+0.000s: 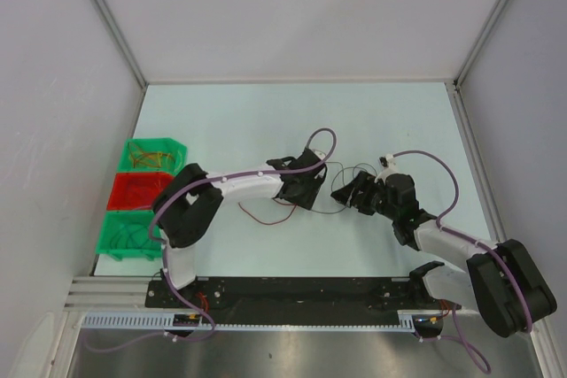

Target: Untangle the cables

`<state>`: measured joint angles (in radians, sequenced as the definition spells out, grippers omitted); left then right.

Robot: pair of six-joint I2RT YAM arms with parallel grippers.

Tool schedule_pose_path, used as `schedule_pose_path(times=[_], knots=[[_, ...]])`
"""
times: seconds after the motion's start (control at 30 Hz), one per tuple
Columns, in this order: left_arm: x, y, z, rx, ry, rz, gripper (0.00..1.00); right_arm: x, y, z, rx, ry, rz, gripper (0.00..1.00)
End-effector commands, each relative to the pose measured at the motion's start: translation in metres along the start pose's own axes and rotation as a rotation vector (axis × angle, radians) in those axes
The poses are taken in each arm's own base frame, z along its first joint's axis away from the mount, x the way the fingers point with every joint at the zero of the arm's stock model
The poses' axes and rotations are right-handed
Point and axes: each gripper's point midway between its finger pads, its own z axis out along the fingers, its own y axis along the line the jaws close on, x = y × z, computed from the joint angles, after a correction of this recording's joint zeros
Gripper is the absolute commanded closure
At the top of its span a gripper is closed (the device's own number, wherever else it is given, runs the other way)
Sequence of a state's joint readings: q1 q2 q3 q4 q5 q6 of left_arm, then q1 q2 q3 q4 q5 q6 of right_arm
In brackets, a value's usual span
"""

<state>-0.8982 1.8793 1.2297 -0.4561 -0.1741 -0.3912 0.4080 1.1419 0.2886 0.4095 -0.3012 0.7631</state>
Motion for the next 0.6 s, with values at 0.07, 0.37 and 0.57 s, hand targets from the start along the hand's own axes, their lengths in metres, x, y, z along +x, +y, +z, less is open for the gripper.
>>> schedule_pose_path(times=[0.07,0.37,0.57], knots=[[-0.020,-0.001,0.007,-0.032,-0.049,-0.002,0.41,-0.016,0.016,0.003,-0.047,-0.037,-0.022,0.25],[-0.016,0.017,0.016,-0.081,-0.018,-0.038,0.62,-0.016,0.015,0.003,-0.046,-0.035,-0.019,0.25],[0.001,0.042,0.020,-0.083,0.021,-0.136,0.70,-0.017,0.014,0.003,-0.045,-0.036,-0.016,0.25]])
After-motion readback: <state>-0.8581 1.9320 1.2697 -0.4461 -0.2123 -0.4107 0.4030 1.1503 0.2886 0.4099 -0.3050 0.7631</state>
